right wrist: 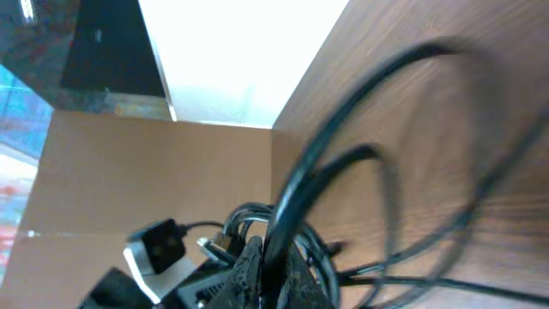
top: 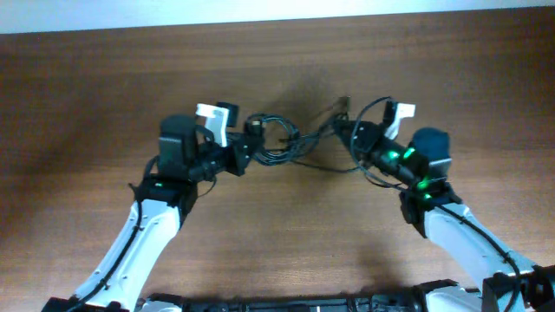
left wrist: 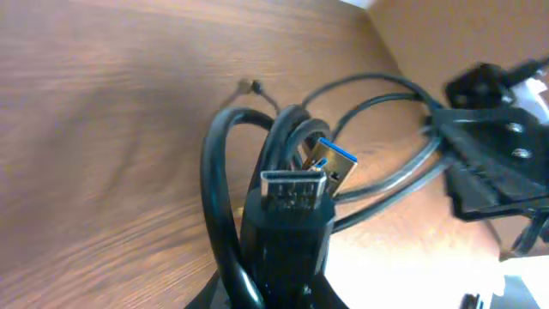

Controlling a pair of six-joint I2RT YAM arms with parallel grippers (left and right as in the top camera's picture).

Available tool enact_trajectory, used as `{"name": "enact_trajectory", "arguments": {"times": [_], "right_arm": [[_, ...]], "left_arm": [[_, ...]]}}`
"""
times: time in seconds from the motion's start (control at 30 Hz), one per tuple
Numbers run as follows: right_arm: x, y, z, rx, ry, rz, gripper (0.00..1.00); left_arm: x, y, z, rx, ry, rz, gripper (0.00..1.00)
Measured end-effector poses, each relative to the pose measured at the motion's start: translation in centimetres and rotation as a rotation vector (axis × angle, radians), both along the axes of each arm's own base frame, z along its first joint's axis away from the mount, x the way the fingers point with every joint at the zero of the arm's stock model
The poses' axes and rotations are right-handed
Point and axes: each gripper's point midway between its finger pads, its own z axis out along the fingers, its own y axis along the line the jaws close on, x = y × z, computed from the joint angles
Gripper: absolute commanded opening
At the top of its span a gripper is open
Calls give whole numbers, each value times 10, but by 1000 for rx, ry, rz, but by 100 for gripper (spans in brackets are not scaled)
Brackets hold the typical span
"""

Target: Untangle cables

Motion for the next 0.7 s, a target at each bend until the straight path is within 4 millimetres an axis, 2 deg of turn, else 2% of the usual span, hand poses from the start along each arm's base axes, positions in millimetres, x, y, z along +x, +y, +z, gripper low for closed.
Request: {"name": "enact_trajectory", "arguments": {"times": [0.13, 0.2, 0.33, 0.4, 0.47, 0.5, 0.6, 0.7], "right_arm": [[9, -40, 11, 18, -43, -50, 4], [9, -53, 13, 27, -49, -60, 4], [12, -83, 16, 34, -57, -115, 4], [10, -81, 16, 37, -58, -96, 4], [8, -79, 17, 38, -60, -79, 5], [8, -78, 17, 37, -62, -73, 13], [5, -74, 16, 37, -59, -52, 29], [-1, -53, 14, 42, -45, 14, 34]], "left_arm": [[-3, 13, -13, 26, 57, 29, 0], [0, 20, -15, 41, 60, 53, 0], [19, 52, -14, 77, 22, 172, 0], [31, 62, -5, 77, -30, 214, 0], [37, 64, 2, 74, -72, 224, 0], [39, 64, 6, 69, -90, 225, 0], [45, 60, 21, 46, -159, 211, 0], [46, 49, 44, -8, -257, 143, 0]]}}
